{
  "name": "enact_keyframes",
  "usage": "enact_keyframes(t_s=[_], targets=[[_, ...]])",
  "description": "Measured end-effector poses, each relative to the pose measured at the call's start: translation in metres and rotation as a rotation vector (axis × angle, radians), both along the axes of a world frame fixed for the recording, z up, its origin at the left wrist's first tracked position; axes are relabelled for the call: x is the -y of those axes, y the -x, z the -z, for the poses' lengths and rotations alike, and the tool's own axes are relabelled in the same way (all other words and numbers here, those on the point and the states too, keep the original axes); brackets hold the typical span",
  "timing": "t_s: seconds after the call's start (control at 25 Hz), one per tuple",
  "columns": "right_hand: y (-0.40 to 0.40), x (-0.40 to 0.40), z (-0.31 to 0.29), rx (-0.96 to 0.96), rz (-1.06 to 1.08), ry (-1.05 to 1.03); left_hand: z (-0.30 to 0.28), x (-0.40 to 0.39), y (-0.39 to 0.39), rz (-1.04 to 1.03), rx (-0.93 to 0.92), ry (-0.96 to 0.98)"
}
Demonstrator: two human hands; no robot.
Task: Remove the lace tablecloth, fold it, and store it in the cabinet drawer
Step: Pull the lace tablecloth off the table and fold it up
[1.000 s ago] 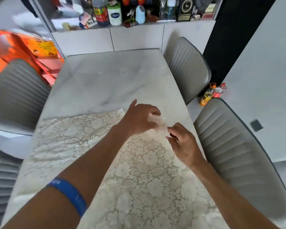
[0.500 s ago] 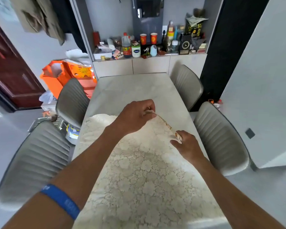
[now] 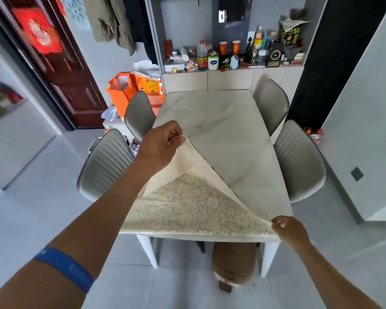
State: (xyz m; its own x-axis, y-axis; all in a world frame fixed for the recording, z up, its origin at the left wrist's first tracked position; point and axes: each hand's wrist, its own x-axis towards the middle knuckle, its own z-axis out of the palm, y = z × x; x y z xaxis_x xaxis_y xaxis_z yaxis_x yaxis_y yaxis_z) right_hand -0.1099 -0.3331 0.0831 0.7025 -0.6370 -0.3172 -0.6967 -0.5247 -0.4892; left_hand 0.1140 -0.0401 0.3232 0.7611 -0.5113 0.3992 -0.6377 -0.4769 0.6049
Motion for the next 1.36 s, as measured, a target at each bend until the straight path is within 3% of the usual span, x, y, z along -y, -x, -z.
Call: enact_keyframes(t_s=[0.16,0.32,0.56,0.6,0.72,0.84,0.96,1.36], targets=[[0.006,-0.046,-0.005,0.100,0.056,0.117,-0.008,-0.034,0.015,-0.050,-0.130,0.084],[-0.015,-0.087,-0.062,0.363,0.181,0.168,-0.009,-0.089,0.012,-0.137,-0.192,0.222],[-0.060,-0.161,-0.170,0.364,-0.250,0.678,-0.006,-0.171,0.010,-0.266,0.045,-0.062],[-0.064,-0.175,-0.179,0.371,-0.252,0.635,-0.006,-0.185,0.011,-0.263,0.059,-0.060],[-0.068,-0.206,-0.196,0.432,-0.149,0.243,-0.004,-0.226,0.025,-0.123,0.096,-0.062],[-0.064,-0.239,-0.210,0.516,0.063,-0.173,0.002,-0.254,0.049,-0.019,-0.024,-0.305],[-0.051,-0.270,-0.225,0.562,0.250,-0.590,0.018,-0.271,0.081,-0.085,-0.143,-0.529],[0.012,-0.295,-0.257,0.632,0.302,-0.859,0.014,-0.248,0.265,-0.264,-0.336,-0.236]])
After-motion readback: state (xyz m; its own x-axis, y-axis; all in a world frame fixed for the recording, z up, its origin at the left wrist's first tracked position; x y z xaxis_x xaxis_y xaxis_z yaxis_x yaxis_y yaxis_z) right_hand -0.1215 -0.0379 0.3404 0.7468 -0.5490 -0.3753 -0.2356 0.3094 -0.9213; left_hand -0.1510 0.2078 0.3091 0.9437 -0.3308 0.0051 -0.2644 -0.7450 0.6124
